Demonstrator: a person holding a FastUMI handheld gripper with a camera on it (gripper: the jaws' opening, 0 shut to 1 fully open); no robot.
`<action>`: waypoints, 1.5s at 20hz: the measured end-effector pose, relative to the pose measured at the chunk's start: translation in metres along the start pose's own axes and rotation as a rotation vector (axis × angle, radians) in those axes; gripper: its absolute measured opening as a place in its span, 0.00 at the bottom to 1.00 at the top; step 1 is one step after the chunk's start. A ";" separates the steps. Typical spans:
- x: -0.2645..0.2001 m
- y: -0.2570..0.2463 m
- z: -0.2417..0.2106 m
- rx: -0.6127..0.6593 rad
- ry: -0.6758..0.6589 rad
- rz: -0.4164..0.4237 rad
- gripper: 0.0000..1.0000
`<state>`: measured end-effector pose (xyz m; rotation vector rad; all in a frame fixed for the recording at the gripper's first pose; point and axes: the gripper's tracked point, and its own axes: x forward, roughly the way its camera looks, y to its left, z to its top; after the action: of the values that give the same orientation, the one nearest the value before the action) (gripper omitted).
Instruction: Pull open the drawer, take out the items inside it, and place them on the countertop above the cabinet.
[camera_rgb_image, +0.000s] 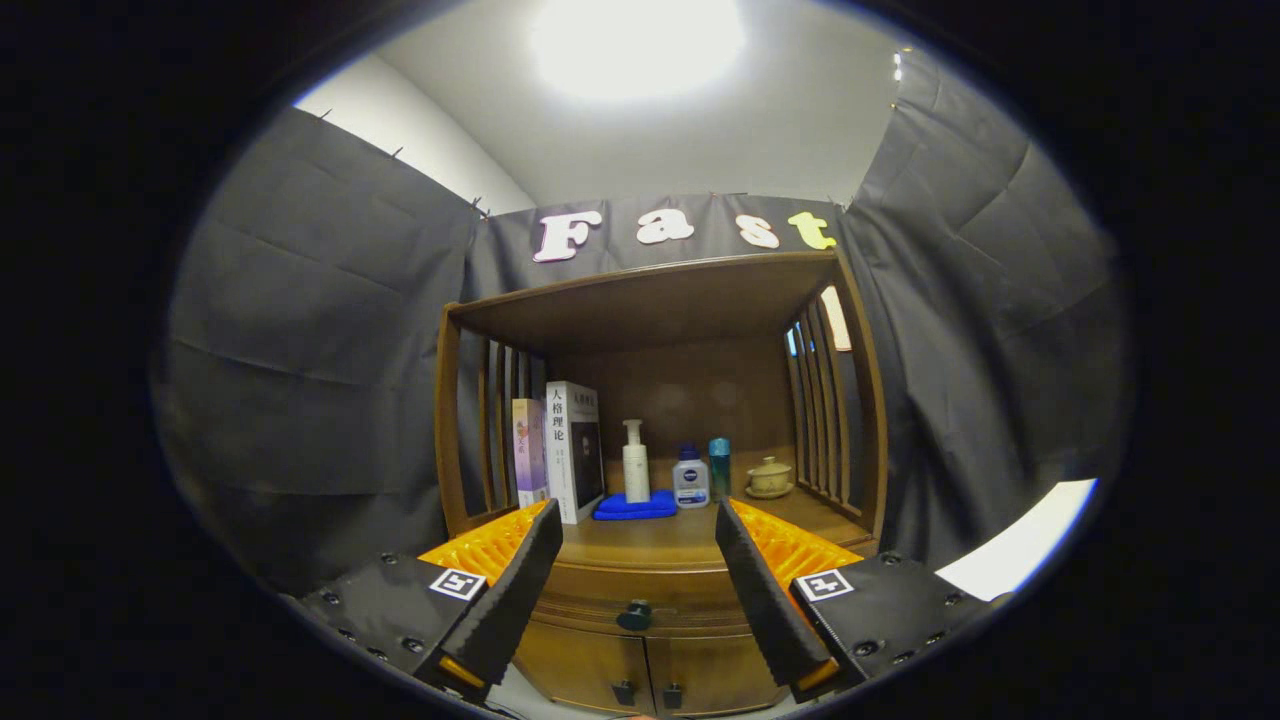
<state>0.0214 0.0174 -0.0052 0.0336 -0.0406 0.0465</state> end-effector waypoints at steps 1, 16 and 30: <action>0.007 -0.001 -0.005 0.006 0.006 -0.003 0.97; 0.095 -0.015 -0.100 -0.005 0.164 -0.054 0.97; 0.104 -0.007 -0.226 0.023 0.481 -0.059 0.86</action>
<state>0.1344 0.0233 -0.2267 0.0459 0.4419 -0.0046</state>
